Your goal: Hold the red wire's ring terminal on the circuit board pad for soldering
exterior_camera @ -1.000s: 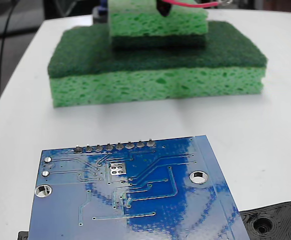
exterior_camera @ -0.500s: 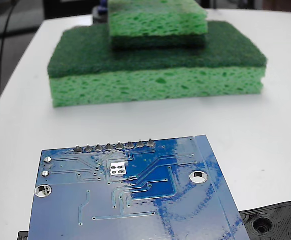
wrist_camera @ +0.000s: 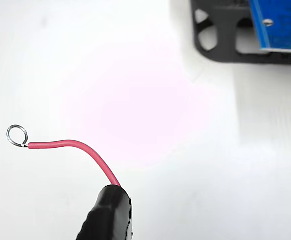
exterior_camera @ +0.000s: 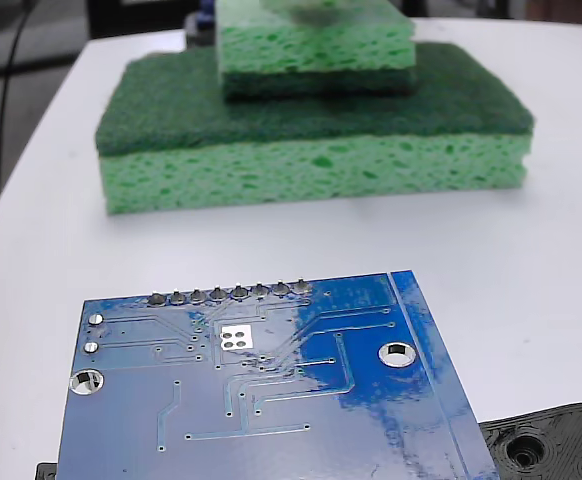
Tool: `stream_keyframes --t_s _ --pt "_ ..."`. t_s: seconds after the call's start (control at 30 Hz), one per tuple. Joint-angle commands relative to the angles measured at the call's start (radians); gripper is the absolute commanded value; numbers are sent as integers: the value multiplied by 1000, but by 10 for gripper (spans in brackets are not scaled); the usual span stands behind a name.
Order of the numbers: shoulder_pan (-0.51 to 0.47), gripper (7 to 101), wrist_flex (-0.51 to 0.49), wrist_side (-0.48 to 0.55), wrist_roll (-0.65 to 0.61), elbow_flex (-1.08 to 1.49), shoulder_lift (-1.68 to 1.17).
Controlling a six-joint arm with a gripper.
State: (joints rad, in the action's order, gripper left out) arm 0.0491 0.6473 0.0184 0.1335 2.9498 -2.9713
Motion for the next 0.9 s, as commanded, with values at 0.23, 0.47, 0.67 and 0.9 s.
stream_keyframes --t_s 0.23,0.47,0.67,0.9 --pt "-54 1003 118 -98 -46 -5 -83" --pt "-54 1003 129 -95 -49 28 -83" --pt "-58 1003 126 -86 -51 44 -83" --pt "-58 1003 124 -87 -51 44 -83"
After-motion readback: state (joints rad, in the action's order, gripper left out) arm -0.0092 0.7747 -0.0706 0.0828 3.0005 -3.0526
